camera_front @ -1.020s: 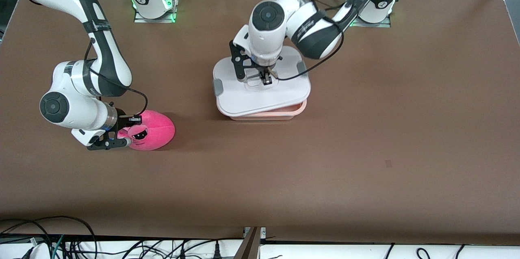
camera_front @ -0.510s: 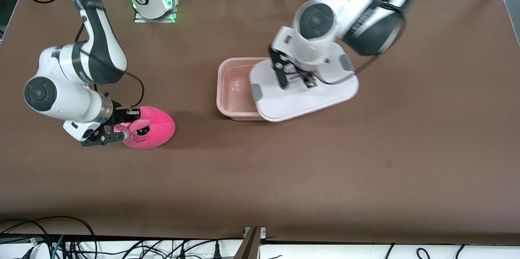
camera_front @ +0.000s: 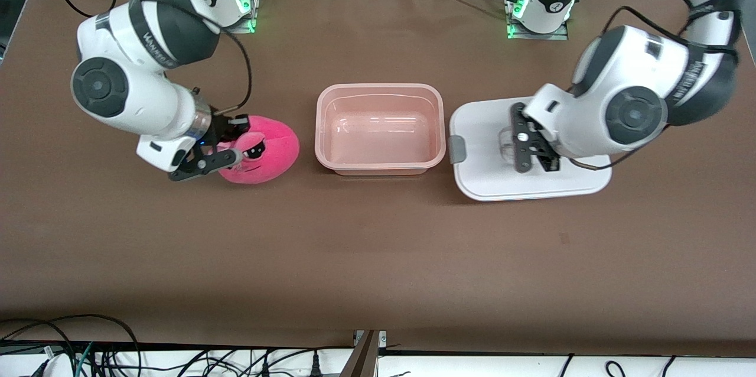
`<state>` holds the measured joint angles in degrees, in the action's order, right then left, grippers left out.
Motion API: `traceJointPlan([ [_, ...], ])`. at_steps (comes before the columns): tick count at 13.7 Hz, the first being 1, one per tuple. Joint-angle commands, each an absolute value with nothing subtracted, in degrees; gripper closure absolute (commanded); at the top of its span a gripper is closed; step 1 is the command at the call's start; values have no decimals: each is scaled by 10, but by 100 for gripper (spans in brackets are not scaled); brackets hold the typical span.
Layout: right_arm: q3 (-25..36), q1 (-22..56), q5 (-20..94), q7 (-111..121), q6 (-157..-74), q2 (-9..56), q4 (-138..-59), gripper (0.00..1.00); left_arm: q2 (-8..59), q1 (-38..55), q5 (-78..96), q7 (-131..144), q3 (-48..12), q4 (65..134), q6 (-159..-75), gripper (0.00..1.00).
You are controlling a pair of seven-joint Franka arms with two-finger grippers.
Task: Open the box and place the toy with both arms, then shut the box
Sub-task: 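Lift the white lid off the box with the left gripper, then carry the pink toy into the pink box with the right gripper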
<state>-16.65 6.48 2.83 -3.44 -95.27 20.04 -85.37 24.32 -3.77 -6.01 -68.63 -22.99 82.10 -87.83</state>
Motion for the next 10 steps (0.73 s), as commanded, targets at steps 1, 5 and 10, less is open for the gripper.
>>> traceJointPlan([
  [1,-213,73,6,-33,-933,207,-836,100,262,-57,-71,-783,-237,809,-862,100],
  [5,-221,142,-78,-9,-897,207,-834,100,276,-62,-90,-820,-236,809,-831,100],
  [10,-221,216,-169,6,-880,219,-834,100,276,-62,-94,-816,-236,803,-827,100],
])
